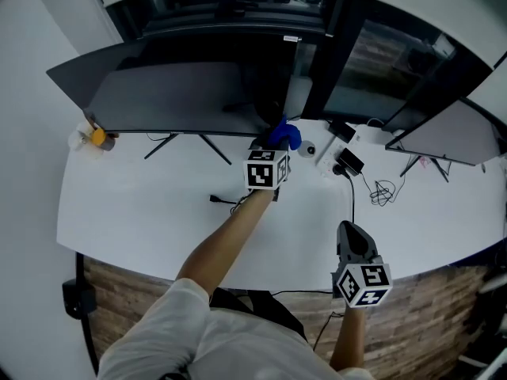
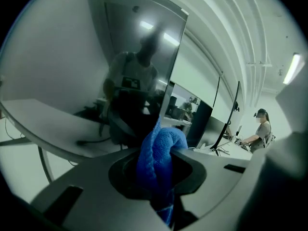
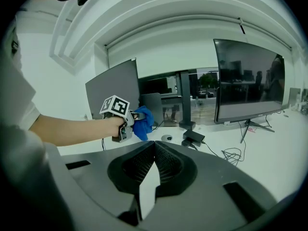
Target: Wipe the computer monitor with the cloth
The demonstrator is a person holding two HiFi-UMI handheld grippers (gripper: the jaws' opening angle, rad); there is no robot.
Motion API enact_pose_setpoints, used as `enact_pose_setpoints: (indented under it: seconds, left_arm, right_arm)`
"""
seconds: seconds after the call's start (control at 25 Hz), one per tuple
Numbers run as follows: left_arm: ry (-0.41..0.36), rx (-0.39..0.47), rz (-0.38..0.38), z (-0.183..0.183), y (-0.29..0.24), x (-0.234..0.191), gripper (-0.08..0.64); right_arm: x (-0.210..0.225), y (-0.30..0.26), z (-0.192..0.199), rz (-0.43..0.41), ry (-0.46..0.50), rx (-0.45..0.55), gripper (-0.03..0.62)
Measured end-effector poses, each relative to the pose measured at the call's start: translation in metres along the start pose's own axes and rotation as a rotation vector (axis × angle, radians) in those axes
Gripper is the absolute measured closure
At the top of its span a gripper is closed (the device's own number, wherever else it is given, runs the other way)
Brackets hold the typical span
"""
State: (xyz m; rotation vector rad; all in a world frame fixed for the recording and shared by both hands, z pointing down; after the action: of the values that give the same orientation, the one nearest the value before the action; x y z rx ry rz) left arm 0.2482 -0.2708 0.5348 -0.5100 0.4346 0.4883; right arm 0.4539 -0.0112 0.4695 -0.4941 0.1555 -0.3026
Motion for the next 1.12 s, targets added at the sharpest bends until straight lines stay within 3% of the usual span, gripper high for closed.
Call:
enact_pose_setpoints:
  seconds: [0.32, 0.52, 0.88, 1.12]
  left_arm:
    - [0.057, -0.057, -0.040, 0.035, -0.011, -0.030, 0.486]
    - [0.174, -0.084, -0.086, 0.048, -0.010, -0.060, 0.486]
    - [0.242, -0.014, -0.071, 0.039, -0.004, -0.100, 0.486]
    - [0.222, 0.019, -0.100, 0.022, 0.022, -0.147, 0.486]
  right_arm:
    - [-0.005, -0.006, 0.019, 0.000, -0.009, -0.043, 0.578]
    - [-0.012, -0.012, 0.021, -0.013, -0.008, -0.058, 0.578]
    - [-0.025, -0.029, 0.018, -0.027, -0.003, -0.083, 0.578]
    - [-0.045, -0.054, 0.005, -0.044, 0.040, -0.075, 0.578]
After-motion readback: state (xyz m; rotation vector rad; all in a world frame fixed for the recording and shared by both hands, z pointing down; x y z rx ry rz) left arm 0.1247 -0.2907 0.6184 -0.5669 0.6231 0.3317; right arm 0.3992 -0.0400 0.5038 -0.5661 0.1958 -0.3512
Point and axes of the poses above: the fingertips, and each gripper's own axes: y backward along the fingers, x to its right, z out of its underside, the point moved 10 cm from there along y, backward along the fingers, and after that the axes turned 14 degrees about y, right-handed, at the moved point
